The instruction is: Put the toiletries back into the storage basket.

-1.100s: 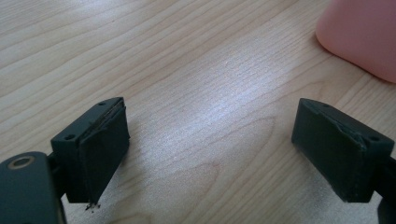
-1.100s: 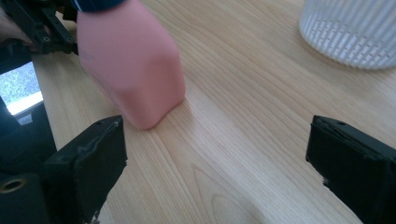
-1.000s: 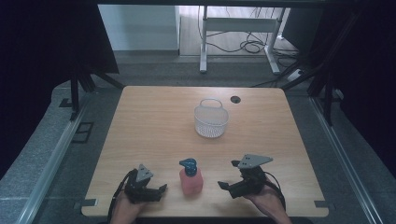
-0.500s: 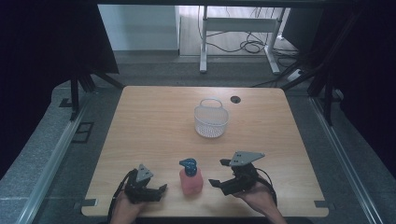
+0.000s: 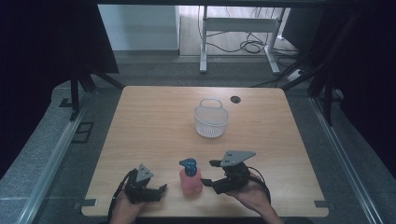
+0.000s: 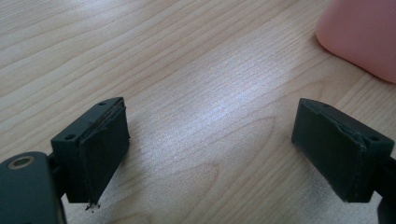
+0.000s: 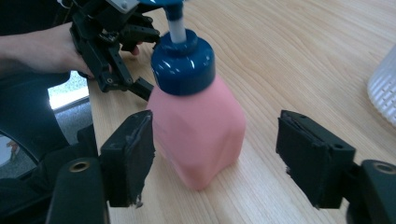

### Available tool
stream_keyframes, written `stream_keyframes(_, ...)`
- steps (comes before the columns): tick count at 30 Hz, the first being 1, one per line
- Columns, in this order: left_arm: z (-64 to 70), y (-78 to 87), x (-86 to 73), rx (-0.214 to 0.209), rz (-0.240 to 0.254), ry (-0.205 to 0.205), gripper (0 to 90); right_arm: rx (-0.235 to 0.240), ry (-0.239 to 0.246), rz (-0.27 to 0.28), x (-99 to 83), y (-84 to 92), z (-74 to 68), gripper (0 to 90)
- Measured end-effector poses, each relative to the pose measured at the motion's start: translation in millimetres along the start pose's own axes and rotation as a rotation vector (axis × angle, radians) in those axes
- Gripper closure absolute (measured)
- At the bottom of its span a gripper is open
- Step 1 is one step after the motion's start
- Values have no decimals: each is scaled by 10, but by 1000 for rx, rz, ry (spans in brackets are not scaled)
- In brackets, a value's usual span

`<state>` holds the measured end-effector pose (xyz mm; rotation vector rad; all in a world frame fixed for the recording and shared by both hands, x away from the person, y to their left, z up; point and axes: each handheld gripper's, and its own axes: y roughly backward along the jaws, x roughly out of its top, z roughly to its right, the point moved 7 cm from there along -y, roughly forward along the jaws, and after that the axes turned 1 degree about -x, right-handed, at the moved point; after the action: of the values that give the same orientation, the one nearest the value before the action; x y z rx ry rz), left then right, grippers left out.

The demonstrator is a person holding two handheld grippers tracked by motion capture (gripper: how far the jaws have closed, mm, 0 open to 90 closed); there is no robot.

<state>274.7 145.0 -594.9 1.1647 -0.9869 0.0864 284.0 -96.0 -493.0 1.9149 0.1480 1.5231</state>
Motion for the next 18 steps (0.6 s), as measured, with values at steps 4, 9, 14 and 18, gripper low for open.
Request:
stream_keyframes(4, 0, 0, 0, 0, 0, 0, 108, 8, 6, 8, 54, -17, -27, 316)
stream_keyframes(9, 1, 0, 0, 0, 0, 0, 108, 26, 18, 2, 122, -75, -75, 355)
stream_keyframes(14, 0, 0, 0, 0, 1, 0, 108, 49, 18, 11, 180, -132, -115, 393)
stream_keyframes(18, 1, 0, 0, 1, 1, 1, 108, 57, 24, 8, 224, -182, -133, 412)
